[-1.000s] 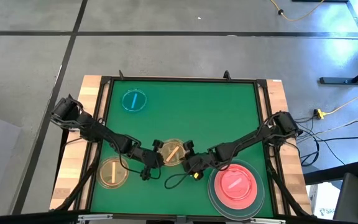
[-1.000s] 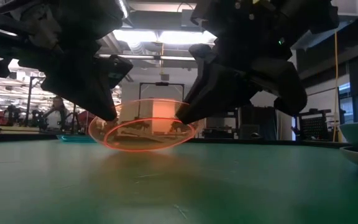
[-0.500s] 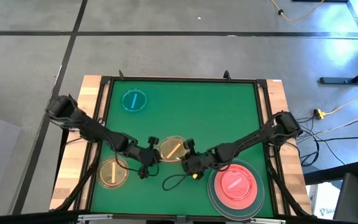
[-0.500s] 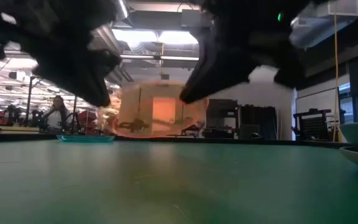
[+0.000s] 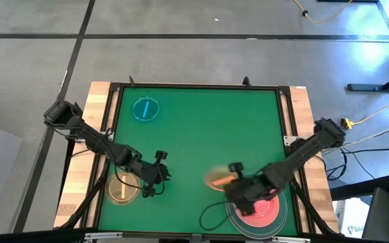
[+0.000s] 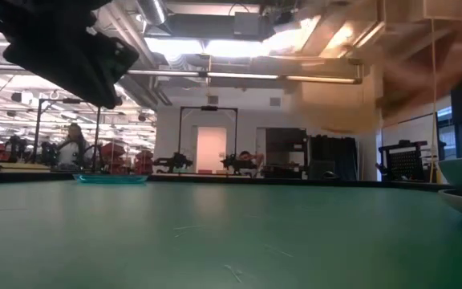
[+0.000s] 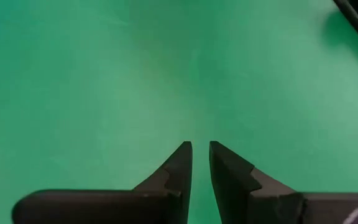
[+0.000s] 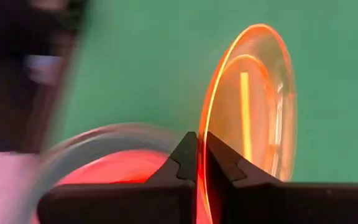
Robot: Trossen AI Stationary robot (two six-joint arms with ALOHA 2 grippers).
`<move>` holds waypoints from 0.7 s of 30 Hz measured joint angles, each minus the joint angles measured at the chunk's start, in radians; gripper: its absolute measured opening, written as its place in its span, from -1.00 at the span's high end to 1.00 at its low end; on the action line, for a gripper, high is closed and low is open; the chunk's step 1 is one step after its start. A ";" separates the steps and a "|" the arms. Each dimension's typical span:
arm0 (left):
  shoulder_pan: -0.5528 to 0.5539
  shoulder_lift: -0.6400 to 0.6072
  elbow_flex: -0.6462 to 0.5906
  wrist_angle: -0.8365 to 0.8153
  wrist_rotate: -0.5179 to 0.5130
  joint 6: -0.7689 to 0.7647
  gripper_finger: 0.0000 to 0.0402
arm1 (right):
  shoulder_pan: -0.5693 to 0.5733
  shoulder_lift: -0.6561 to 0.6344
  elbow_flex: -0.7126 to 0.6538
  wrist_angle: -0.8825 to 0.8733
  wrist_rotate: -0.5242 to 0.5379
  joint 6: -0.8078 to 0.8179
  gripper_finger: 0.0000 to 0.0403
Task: Stack plastic plates
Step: Stack the top transparent orange plate on top of the transparent red plate
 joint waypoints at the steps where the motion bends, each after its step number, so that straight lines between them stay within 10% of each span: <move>1: 0.001 0.000 0.000 0.000 -0.005 -0.003 0.75 | 0.013 -0.019 0.003 -0.026 -0.048 0.080 0.95; 8: 0.001 0.000 0.000 0.001 -0.005 -0.007 0.75 | 0.156 -0.076 0.003 -0.158 -0.177 0.574 0.95; 14: 0.002 0.000 0.000 0.005 -0.022 -0.007 0.75 | 0.253 -0.070 -0.031 -0.164 -0.038 0.642 0.95; 21: 0.002 0.000 0.000 0.008 -0.030 -0.007 0.75 | 0.255 -0.069 -0.168 -0.038 -0.105 0.749 0.95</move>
